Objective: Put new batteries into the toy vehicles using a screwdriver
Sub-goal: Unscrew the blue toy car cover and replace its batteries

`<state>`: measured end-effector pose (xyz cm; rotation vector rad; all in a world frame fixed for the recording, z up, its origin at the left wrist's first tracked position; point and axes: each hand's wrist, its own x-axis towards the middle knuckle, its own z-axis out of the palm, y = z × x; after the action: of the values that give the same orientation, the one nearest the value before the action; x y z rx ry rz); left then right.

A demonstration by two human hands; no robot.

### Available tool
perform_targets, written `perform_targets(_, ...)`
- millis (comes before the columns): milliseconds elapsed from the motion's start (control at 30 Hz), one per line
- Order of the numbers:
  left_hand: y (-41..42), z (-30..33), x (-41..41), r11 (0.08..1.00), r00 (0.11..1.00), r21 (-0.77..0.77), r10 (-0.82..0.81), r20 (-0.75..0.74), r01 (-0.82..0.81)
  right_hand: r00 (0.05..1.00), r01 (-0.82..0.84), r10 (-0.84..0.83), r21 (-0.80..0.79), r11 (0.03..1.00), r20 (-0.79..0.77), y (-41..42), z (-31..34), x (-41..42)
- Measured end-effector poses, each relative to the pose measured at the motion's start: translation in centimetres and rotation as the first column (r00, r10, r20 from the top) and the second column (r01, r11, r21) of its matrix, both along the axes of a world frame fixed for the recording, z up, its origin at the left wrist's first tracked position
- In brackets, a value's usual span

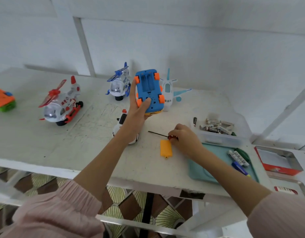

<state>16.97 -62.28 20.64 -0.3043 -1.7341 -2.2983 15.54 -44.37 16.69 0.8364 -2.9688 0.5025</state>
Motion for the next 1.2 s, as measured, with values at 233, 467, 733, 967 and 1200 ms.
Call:
perform_targets(233, 0.3, 0.3, 0.8, 0.995, 0.998, 0.081, -0.066, 0.003, 0.065, 0.999, 0.035, -0.036, 0.038, 0.999, 0.026, 0.3, 0.4, -0.1)
perform_targets(467, 1.4, 0.6, 0.7, 0.998, 0.996, -0.018, -0.062, 0.071, 0.064, 0.998, 0.002, -0.004, 0.034, 0.999, 0.063, 1.4, 0.8, -0.4)
perform_targets(733, 3.1, 1.1, 0.4, 0.991, 0.993, -0.137, 0.01, 0.118, 0.007, 0.996, -0.073, 0.075, -0.051, 0.996, 0.041, 2.7, 1.8, 0.7)
perform_targets(967, 5.5, 1.3, -0.5, 0.98, 0.995, -0.196, -0.024, 0.102, 0.044, 0.998, -0.052, 0.055, -0.119, 0.991, 0.023, 11.4, 5.2, 3.5)
perform_targets(1200, 9.4, 0.8, -1.9, 0.958, 0.993, -0.265, -0.091, 0.076, 0.108, 0.983, 0.11, -0.126, 0.124, 0.986, 0.133, 16.7, 4.5, 5.9)
